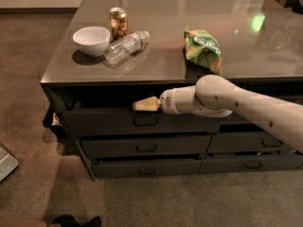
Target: Open top drawer
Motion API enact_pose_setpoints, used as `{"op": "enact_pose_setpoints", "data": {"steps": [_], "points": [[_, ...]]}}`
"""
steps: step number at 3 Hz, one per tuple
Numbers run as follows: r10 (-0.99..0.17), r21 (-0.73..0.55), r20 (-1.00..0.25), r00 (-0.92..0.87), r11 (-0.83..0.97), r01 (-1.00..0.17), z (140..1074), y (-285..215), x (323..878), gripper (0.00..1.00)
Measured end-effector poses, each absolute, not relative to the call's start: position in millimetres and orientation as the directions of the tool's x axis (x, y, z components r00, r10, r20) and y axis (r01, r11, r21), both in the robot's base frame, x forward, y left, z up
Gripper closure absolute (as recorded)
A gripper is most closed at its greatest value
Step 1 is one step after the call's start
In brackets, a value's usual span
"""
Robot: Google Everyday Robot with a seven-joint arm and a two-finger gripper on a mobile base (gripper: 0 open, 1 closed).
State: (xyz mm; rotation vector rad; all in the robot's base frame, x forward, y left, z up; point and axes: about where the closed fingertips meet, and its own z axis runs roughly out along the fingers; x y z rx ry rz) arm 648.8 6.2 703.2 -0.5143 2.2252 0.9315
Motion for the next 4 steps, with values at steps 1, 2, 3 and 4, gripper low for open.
{"op": "enact_pose_setpoints", "data": {"steps": [1,2,3,4], "points": [[-0.105,0.483,-0.689,-0.717,0.671,-0.563,701.0,4.4,645.6,0.30],[-0.105,0.483,-0.689,-0.717,0.671,-0.562,702.5,4.4,645.5,0.32],[-0.113,0.488,-0.669,-0.734,0.678,-0.549,698.3,1.0,639.7,0.32],[-0.113,0.488,-0.669,-0.735,0.679,-0.549,700.1,0.9,639.6,0.32]]}}
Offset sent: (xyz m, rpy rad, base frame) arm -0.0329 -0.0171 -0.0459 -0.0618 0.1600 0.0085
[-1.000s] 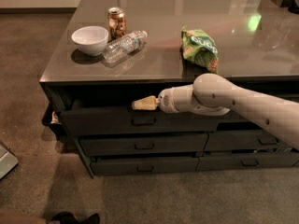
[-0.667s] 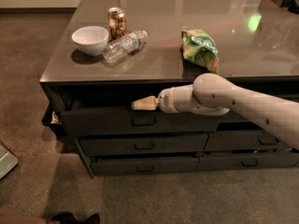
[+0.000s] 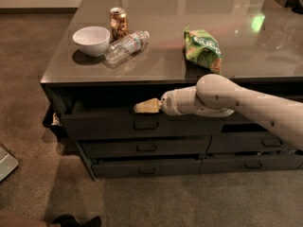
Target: Open top drawer
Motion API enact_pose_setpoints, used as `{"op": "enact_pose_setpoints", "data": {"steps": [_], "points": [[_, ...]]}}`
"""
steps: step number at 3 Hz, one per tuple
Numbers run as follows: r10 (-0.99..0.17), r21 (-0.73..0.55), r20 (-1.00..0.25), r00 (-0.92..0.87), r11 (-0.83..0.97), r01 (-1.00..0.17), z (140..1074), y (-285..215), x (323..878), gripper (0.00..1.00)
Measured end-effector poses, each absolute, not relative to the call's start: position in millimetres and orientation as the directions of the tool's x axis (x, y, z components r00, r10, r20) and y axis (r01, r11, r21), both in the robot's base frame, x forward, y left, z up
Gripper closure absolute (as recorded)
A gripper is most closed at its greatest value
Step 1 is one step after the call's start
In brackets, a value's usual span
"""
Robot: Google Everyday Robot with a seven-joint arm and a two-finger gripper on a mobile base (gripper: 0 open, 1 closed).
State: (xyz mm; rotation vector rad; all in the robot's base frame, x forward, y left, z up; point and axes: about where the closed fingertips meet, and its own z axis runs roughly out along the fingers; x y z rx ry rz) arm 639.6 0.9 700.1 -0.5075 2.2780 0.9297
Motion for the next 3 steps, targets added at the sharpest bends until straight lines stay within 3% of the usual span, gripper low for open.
{"op": "enact_pose_setpoints", "data": {"steps": [1,2,3], "points": [[-0.123,0.485,-0.644,-0.755,0.697,-0.528,694.6,-3.7,632.6,0.25],[-0.124,0.485,-0.644,-0.755,0.697,-0.528,699.7,-3.7,632.6,0.06],[-0.153,0.464,-0.607,-0.780,0.728,-0.504,691.7,-8.5,621.7,0.00]]}}
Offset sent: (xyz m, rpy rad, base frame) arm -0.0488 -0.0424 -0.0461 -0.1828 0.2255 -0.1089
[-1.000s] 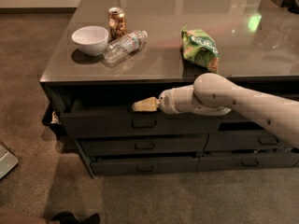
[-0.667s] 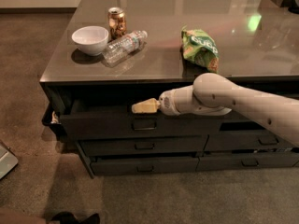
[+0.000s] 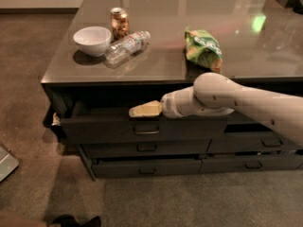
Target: Open top drawer
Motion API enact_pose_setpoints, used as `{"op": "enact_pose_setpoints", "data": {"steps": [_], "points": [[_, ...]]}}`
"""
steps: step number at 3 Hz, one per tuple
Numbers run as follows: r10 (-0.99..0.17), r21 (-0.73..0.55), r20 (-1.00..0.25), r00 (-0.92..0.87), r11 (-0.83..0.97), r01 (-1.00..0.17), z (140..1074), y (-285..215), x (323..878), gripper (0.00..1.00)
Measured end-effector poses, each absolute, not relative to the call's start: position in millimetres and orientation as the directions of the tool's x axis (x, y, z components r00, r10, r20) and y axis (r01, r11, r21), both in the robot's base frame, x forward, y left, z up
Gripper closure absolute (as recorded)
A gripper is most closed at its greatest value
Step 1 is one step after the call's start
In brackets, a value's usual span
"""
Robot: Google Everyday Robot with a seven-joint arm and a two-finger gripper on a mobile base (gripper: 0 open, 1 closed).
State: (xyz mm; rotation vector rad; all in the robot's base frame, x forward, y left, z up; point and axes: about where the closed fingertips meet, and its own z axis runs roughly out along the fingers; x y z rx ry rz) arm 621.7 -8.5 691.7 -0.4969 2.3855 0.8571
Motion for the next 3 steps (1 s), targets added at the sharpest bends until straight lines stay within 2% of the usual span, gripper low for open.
{"op": "enact_pose_setpoints", "data": {"steps": [1,2,3], "points": [[-0.153,0.464,-0.607,-0.780,0.728,-0.504,693.8,-8.0,621.8,0.00],[-0.168,0.456,-0.551,-0.818,0.760,-0.463,686.2,-18.3,610.8,0.00],[-0.182,0.447,-0.510,-0.841,0.779,-0.440,683.3,-25.3,604.5,0.06]]}}
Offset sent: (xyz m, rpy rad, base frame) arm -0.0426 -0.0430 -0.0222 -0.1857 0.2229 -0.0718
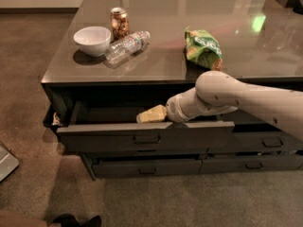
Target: Open top drawer
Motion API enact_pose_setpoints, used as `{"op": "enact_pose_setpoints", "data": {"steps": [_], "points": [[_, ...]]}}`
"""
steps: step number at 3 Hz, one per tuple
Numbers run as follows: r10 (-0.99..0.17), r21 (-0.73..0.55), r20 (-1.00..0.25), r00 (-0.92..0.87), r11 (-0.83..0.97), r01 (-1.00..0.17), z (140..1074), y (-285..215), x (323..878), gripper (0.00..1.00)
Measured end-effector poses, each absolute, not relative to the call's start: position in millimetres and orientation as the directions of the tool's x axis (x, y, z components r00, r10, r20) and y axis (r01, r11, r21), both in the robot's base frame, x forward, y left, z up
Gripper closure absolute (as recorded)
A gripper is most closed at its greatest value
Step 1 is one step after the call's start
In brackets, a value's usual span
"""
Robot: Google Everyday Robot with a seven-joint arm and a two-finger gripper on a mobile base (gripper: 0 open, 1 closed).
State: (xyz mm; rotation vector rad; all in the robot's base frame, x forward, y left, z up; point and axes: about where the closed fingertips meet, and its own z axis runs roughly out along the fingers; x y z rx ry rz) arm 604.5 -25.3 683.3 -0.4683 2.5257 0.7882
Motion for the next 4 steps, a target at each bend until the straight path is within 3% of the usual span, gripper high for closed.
{"op": "enact_pose_setpoints", "data": {"steps": [2,3,4], "points": [[-0.281,0.406,-0.322,-0.904,0.822,-0.400,677.9,-51.7,575.3,0.14],[-0.343,0.401,-0.237,-0.909,0.818,-0.413,678.8,-62.9,563.0,0.23],[-0.417,0.422,-0.181,-0.891,0.785,-0.453,681.4,-68.7,552.4,0.41]]}}
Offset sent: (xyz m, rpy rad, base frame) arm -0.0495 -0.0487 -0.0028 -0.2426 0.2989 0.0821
